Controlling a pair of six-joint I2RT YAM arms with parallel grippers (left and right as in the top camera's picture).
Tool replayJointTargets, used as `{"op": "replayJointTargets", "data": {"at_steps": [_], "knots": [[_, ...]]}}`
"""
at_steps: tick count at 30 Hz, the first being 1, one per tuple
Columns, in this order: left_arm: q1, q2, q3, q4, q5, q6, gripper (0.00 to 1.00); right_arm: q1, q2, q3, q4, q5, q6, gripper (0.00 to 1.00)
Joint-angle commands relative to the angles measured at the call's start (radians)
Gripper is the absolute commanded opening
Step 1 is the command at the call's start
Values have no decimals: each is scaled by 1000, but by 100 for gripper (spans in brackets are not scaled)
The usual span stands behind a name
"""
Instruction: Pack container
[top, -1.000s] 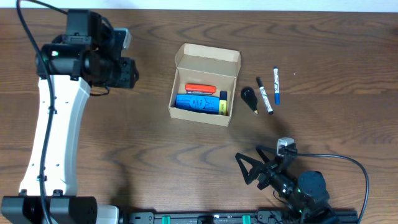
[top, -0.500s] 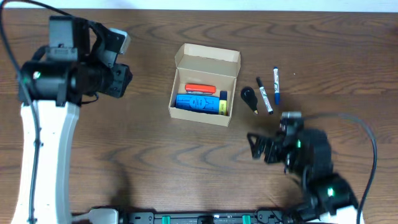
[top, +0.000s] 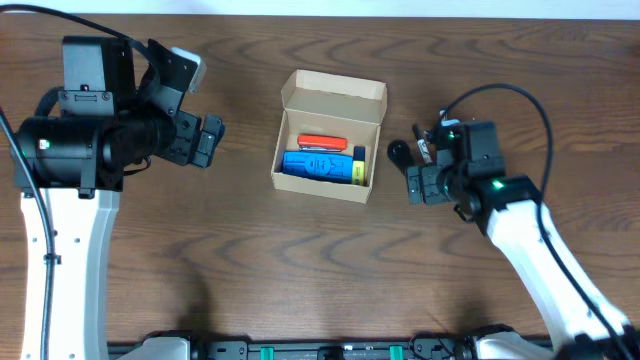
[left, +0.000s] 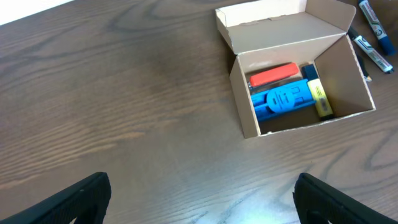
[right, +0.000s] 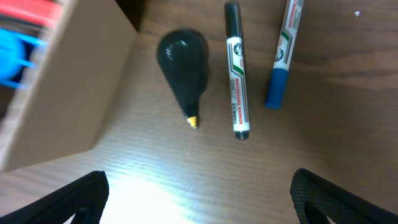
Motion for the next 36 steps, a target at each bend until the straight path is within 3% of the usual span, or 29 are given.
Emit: {"op": "replayJointTargets", "data": {"at_steps": [1, 19, 36], "knots": [[2, -2, 5, 3, 0, 6, 95, -5, 69, 24, 27, 29, -67, 95], [2, -2, 5, 3, 0, 6, 95, 66, 282, 24, 302, 16, -184, 89], [2, -2, 5, 3, -1, 6, 95, 77, 471, 24, 494, 34, -187, 80]]}}
